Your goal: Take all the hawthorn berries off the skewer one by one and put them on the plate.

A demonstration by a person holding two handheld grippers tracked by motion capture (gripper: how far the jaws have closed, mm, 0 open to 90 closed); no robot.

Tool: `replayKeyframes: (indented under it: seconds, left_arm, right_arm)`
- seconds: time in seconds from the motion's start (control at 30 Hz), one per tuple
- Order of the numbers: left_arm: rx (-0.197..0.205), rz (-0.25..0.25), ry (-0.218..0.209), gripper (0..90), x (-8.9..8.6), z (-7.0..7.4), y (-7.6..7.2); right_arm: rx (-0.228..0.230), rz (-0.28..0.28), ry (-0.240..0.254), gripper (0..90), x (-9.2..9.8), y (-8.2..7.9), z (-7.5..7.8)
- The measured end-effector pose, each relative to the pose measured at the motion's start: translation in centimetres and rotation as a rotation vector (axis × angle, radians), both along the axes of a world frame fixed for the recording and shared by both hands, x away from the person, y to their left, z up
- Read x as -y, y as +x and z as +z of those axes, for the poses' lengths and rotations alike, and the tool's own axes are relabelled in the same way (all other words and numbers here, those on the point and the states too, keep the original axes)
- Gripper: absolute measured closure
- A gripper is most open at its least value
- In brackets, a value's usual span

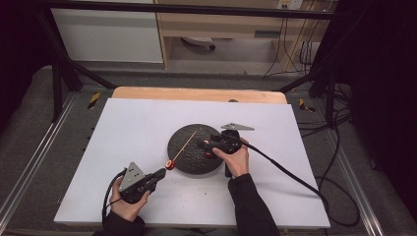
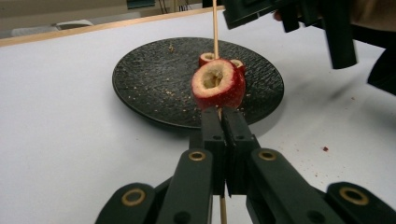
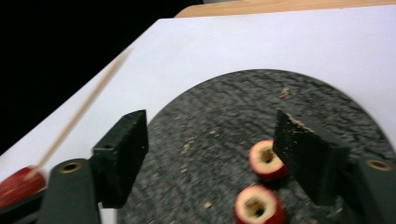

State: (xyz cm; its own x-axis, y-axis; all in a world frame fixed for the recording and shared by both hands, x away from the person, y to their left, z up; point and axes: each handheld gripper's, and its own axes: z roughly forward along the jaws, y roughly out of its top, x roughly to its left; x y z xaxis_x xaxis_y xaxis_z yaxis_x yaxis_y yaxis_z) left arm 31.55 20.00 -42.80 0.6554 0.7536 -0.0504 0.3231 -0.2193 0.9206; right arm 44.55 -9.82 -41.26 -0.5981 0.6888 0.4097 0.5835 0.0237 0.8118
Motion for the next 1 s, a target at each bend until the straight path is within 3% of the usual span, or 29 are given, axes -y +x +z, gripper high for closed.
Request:
replayKeyframes:
  seconds: [0.1, 0.27, 0.77, 1.0]
  left_arm:
    - [0.0, -0.001, 0.006, 88.4, 0.1, -0.1, 0.0]
    - [0.0, -0.004, 0.008, 88.4, 0.3, -0.1, 0.0]
    - [-0.01, -0.019, 0.022, 88.3, 1.7, -0.5, 0.1]
    - [-0.006, -0.037, 0.03, 88.4, 3.1, -0.6, 0.1]
  right_arm:
    - [0.006, 0.03, 0.0, 17.3, -0.1, -1.0, 0.3]
    - [-0.008, 0.067, 0.019, 13.6, -0.6, -2.7, 0.3]
    - [-0.051, 0.106, 0.062, 11.1, -2.2, -4.9, -1.1]
    - [-0.068, 0.122, 0.083, 17.1, -2.7, -5.4, -1.4]
